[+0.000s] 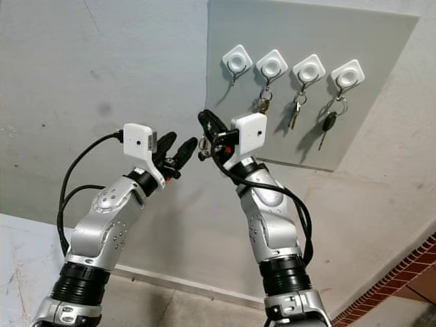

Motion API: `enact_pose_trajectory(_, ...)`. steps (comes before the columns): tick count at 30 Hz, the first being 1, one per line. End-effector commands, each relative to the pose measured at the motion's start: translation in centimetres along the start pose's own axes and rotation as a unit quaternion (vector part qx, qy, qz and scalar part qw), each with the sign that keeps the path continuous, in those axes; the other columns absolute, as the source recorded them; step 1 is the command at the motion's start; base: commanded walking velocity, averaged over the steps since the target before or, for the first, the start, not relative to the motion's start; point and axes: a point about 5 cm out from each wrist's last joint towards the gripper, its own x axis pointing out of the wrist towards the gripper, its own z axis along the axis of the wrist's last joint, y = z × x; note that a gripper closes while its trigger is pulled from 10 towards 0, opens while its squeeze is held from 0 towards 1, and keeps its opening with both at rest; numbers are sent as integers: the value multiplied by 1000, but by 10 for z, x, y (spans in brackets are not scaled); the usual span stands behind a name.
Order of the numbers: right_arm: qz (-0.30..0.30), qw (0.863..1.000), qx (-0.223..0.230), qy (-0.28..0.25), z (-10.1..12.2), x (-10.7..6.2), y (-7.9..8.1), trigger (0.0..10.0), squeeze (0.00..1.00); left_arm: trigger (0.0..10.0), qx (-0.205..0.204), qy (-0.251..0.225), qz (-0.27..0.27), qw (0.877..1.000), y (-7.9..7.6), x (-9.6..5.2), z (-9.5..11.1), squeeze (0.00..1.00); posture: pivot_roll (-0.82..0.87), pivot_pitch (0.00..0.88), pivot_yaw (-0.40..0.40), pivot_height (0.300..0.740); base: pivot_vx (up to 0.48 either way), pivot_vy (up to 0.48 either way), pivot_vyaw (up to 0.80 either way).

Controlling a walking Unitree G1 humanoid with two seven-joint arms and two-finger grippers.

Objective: Hang keys on a hook

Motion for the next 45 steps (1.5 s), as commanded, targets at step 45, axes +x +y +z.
enact_pose_trajectory(45,-81,988,55,-122,40,34,-26,10000,0,10000,1,-17,-26,1000,-12,5,13,0,-19,0,-28,740,0,0,0)
